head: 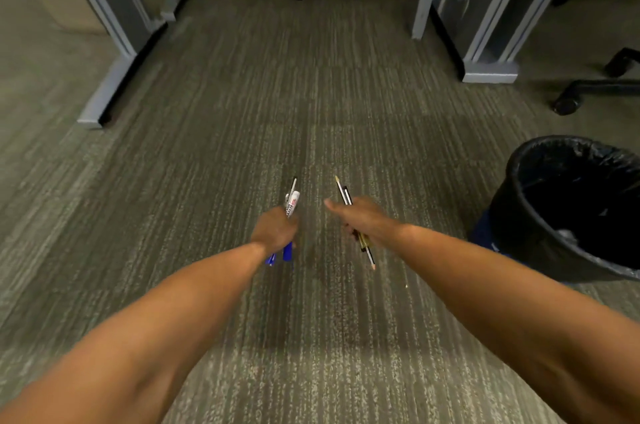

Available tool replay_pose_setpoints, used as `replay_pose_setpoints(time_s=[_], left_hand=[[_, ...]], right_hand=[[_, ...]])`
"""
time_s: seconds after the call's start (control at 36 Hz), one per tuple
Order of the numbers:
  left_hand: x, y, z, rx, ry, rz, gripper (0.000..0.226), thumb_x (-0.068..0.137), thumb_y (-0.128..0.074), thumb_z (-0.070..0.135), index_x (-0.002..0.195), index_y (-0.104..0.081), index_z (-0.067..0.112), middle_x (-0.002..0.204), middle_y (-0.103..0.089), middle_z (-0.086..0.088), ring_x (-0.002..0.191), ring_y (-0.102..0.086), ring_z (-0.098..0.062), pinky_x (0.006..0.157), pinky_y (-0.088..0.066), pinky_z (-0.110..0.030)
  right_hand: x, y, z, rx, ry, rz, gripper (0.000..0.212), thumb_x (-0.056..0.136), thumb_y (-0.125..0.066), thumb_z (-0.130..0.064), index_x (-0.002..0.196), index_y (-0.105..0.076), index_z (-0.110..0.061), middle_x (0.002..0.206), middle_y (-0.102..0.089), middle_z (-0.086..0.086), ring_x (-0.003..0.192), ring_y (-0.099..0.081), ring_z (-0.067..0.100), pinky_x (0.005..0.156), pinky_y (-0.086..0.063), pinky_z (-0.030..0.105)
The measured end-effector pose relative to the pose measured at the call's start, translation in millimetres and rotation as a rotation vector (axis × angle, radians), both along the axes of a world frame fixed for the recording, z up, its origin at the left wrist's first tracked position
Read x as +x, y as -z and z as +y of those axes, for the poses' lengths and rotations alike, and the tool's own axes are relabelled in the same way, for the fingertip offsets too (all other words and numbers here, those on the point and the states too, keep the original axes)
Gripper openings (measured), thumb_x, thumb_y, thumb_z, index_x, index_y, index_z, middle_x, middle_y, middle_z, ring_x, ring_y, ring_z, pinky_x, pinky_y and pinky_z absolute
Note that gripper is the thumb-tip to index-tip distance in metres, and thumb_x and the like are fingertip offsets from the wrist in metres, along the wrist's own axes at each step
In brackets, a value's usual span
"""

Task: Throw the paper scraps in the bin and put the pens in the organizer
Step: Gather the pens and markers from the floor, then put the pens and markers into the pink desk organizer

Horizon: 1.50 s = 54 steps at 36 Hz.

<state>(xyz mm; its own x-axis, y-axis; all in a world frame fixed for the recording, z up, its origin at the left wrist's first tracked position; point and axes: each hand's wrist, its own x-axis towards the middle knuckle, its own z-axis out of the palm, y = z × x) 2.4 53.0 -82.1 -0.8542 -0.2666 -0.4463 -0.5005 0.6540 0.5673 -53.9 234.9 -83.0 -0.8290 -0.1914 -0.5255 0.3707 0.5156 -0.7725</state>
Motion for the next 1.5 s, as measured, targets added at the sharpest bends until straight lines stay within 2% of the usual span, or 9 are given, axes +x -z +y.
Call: replay_pose_setpoints(time_s=[0.31,0.56,0.67,0.78,0.89,1.08,1.19,1.25,1.5], left_hand=[[-40,-134,-26,0.121,-0.094,0.15,0.041,0.099,-0.046,0.027,0.063,-0.06,0.015,0.06,-0.07,-0.007,0.052,-0.064,-0.023,0.066,-0.051,-0.032],[-55,-301,-41,0.05,-0.128,0.191,0.04,0.095,-0.048,0.046,0.068,-0.052,0.017,0.062,-0.06,-0.002,0.059,-0.061,-0.025,0.053,-0.04,-0.027],[-63,-390,-45,0.054,-0.147,0.253,0.032,0.091,-0.051,0.045,0.085,-0.06,0.015,0.075,-0.07,-0.011,0.074,-0.071,-0.033,0.074,-0.057,-0.041],[-69,-478,-50,0.099,-0.116,0.353,0.026,0.091,-0.054,0.04,0.073,-0.053,0.021,0.062,-0.064,-0.003,0.057,-0.068,-0.03,0.071,-0.058,-0.044],[-70,-560,-52,0.095,-0.172,0.412,0.031,0.093,-0.051,0.044,0.071,-0.052,0.021,0.062,-0.065,-0.003,0.053,-0.067,-0.026,0.067,-0.055,-0.038],[-64,-685,-55,0.163,-0.256,0.483,0.027,0.098,-0.05,0.039,0.08,-0.06,0.022,0.064,-0.067,-0.001,0.048,-0.06,-0.014,0.058,-0.05,-0.031],[-54,-752,-56,0.203,-0.256,0.507,0.023,0.099,-0.049,0.041,0.091,-0.063,0.024,0.068,-0.07,0.0,0.045,-0.059,-0.005,0.058,-0.048,-0.027],[-52,-786,-58,0.237,-0.263,0.534,0.024,0.099,-0.05,0.041,0.092,-0.062,0.022,0.067,-0.068,-0.001,0.046,-0.059,-0.006,0.058,-0.049,-0.027],[-31,-931,-66,0.267,-0.34,0.703,0.018,0.098,-0.052,0.038,0.088,-0.058,0.024,0.069,-0.064,-0.004,0.053,-0.059,-0.013,0.058,-0.053,-0.027]], right_hand=[[-30,-116,-14,0.015,0.086,0.029,0.046,0.084,-0.071,-0.052,0.069,-0.051,-0.014,0.047,-0.047,0.007,0.036,-0.044,0.019,0.049,-0.039,0.032],[-41,-281,-23,-0.034,0.148,0.049,0.041,0.085,-0.071,-0.048,0.077,-0.053,-0.012,0.056,-0.051,0.004,0.046,-0.048,0.017,0.049,-0.039,0.032],[-48,-373,-25,-0.091,0.15,0.115,0.044,0.085,-0.07,-0.049,0.091,-0.056,-0.008,0.069,-0.055,0.006,0.053,-0.05,0.017,0.051,-0.042,0.033],[-54,-467,-30,-0.164,0.098,0.226,0.032,0.086,-0.073,-0.041,0.071,-0.057,-0.017,0.058,-0.051,-0.002,0.049,-0.046,0.011,0.054,-0.038,0.032],[-54,-555,-34,-0.19,0.026,0.256,0.031,0.087,-0.074,-0.033,0.074,-0.051,-0.017,0.061,-0.046,0.0,0.051,-0.042,0.01,0.05,-0.039,0.028],[-56,-696,-39,-0.219,0.017,0.303,0.042,0.089,-0.071,-0.035,0.122,-0.056,-0.014,0.111,-0.06,0.003,0.105,-0.058,0.022,0.1,-0.049,0.042],[-56,-768,-37,-0.276,-0.012,0.362,0.021,0.089,-0.072,-0.03,0.092,-0.057,-0.015,0.085,-0.055,0.005,0.08,-0.053,0.021,0.079,-0.05,0.039],[-59,-803,-37,-0.271,-0.015,0.372,0.028,0.088,-0.073,-0.031,0.081,-0.049,-0.018,0.076,-0.048,0.006,0.071,-0.049,0.022,0.07,-0.047,0.038],[-67,-934,-39,-0.341,-0.085,0.481,0.028,0.088,-0.073,-0.03,0.091,-0.05,-0.015,0.075,-0.052,0.008,0.067,-0.052,0.02,0.066,-0.051,0.034]])
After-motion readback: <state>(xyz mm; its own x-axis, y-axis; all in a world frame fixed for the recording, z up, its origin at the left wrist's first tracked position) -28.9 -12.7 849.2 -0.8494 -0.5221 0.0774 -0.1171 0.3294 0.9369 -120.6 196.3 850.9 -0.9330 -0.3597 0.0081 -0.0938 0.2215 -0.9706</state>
